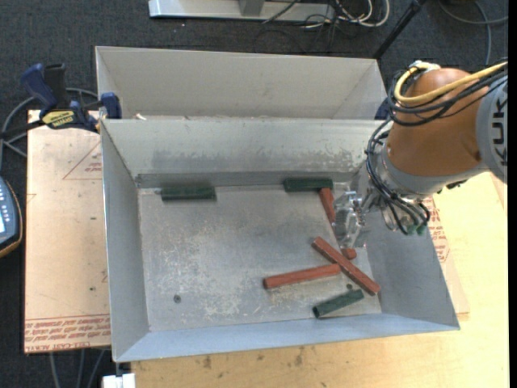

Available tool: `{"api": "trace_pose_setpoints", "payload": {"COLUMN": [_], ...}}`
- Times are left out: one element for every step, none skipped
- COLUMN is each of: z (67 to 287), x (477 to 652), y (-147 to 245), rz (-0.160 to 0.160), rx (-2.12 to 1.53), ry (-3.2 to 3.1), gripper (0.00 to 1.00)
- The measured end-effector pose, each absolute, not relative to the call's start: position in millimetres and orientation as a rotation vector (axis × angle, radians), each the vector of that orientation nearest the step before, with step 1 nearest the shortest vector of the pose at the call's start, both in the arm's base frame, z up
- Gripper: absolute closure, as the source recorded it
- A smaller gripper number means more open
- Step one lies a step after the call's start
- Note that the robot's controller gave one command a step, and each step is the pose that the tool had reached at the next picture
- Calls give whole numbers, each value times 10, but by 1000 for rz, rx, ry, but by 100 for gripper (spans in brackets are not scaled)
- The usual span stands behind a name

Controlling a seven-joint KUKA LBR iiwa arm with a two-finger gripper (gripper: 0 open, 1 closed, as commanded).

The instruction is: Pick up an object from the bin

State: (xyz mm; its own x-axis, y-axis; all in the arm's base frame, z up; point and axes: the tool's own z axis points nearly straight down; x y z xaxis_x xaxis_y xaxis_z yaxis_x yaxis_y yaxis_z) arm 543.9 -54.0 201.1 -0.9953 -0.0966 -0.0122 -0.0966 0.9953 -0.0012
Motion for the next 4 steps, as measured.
{"api": "trace_pose_setpoints", "payload": {"z": [1966, 686, 717, 1557], "x": [5418, 4904, 4903, 4961], "y": [-539, -468, -468, -1], "rz": [1, 2, 1, 4], "rx": [-151, -180, -185, -219], "ry": [3135, 3129, 3132, 3125], "gripper": [0, 0, 100, 100]}}
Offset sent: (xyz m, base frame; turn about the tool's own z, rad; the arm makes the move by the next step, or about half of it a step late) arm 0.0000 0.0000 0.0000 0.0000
